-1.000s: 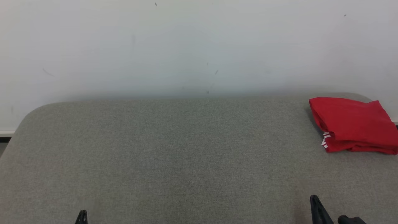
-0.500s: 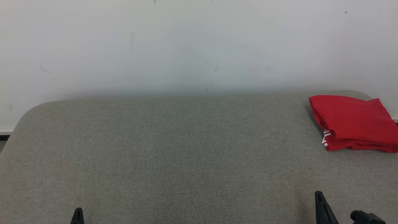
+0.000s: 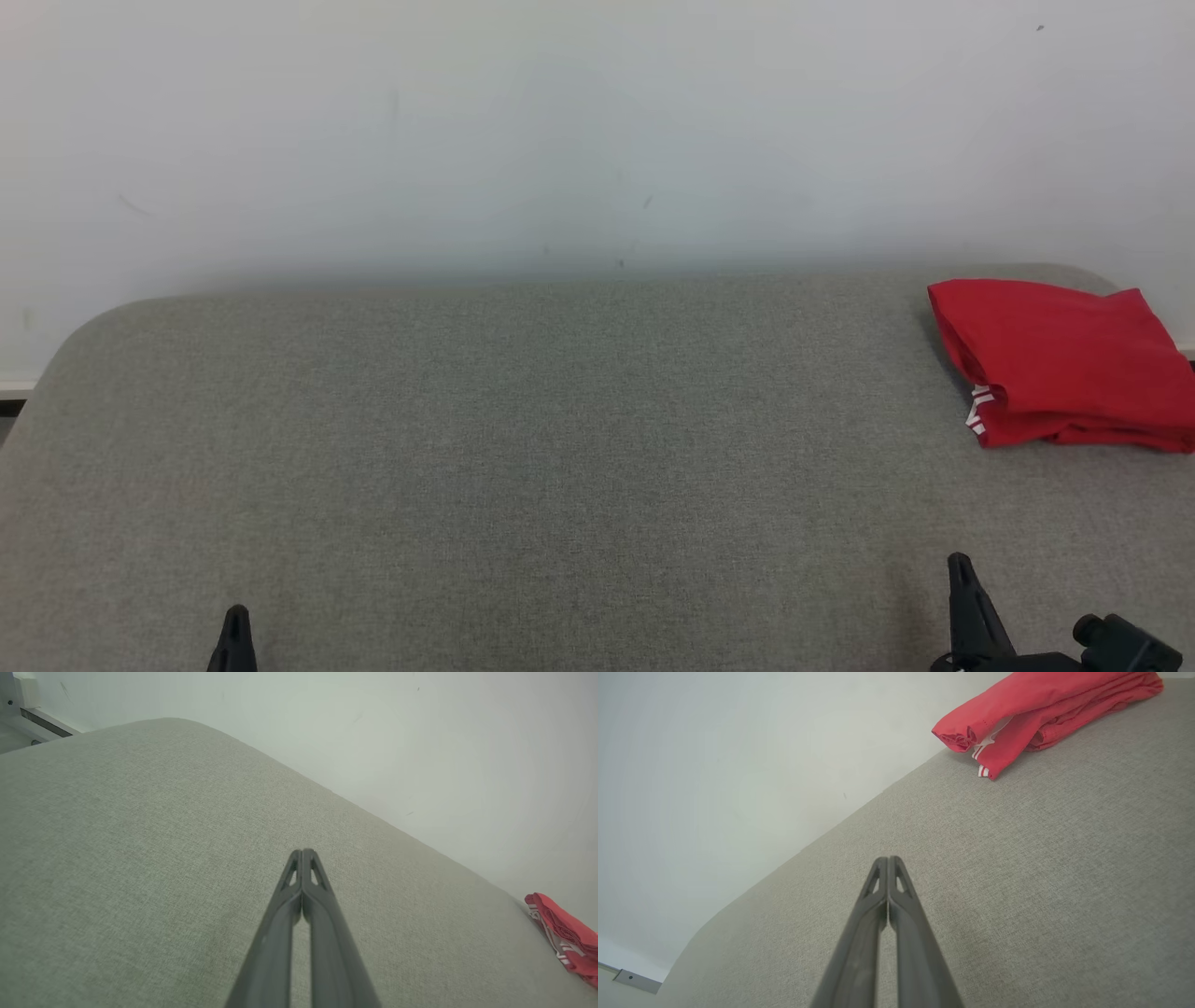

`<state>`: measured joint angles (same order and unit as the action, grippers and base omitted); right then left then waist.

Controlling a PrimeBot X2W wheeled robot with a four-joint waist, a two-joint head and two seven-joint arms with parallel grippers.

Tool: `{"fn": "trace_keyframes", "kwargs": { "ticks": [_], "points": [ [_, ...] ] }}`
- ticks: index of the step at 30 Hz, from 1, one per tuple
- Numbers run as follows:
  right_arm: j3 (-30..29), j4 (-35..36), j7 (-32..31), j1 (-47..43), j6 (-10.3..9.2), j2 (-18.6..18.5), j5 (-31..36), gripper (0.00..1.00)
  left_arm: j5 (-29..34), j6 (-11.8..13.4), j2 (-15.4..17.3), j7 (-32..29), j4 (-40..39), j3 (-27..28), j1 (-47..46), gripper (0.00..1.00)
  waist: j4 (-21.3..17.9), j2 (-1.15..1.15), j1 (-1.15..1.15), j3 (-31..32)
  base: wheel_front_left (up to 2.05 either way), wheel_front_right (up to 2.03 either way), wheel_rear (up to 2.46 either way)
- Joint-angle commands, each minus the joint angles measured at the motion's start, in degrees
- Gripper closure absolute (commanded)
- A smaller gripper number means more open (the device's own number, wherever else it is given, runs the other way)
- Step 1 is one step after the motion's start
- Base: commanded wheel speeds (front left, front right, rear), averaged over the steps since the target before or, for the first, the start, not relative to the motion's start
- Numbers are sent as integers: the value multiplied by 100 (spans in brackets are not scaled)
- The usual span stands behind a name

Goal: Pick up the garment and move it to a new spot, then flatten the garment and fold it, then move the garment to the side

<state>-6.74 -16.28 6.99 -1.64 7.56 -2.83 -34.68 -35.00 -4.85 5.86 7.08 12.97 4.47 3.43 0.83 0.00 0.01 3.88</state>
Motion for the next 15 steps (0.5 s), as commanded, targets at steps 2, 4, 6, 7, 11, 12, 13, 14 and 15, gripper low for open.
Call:
{"fn": "trace_keyframes", "kwargs": {
  "ticks": [2,4,6,7,11,12,13,14,15],
  "points": [
    [6,98,-56,154,-3,-8,-269,100,-260,-21,9,-58,-66,38,-165,100,-2,0,-1,-8,0,0,0],
    [7,102,-99,176,-4,-8,-449,100,-434,-29,-1,-99,-61,44,-196,100,-3,0,-1,-17,0,0,0],
    [7,107,-140,200,-4,-8,-616,100,-606,-39,-10,-139,-57,49,-225,100,-5,0,-1,-25,0,0,0],
    [8,110,-159,212,-4,-8,-703,100,-695,-43,-15,-160,-55,52,-237,100,-6,0,-1,-29,0,0,0],
    [9,120,-238,249,-4,-8,-1033,100,-1025,-60,-34,-237,-44,63,-283,100,-9,0,-1,-46,0,0,0],
    [9,121,-256,257,-5,-8,-1116,100,-1103,-65,-38,-259,-41,66,-299,100,-10,0,-1,-51,0,0,0],
    [9,123,-277,267,-5,-8,-1198,100,-1176,-69,-43,-275,-39,68,-314,100,-11,0,-1,-55,0,0,0],
    [10,125,-295,277,-5,-8,-1273,100,-1257,-69,-48,-295,-38,70,-328,100,-12,0,-1,-59,0,0,0],
    [9,128,-312,289,-5,-8,-1351,100,-1340,-72,-53,-313,-36,73,-340,100,-13,0,-1,-63,0,0,0]
  ]
}}
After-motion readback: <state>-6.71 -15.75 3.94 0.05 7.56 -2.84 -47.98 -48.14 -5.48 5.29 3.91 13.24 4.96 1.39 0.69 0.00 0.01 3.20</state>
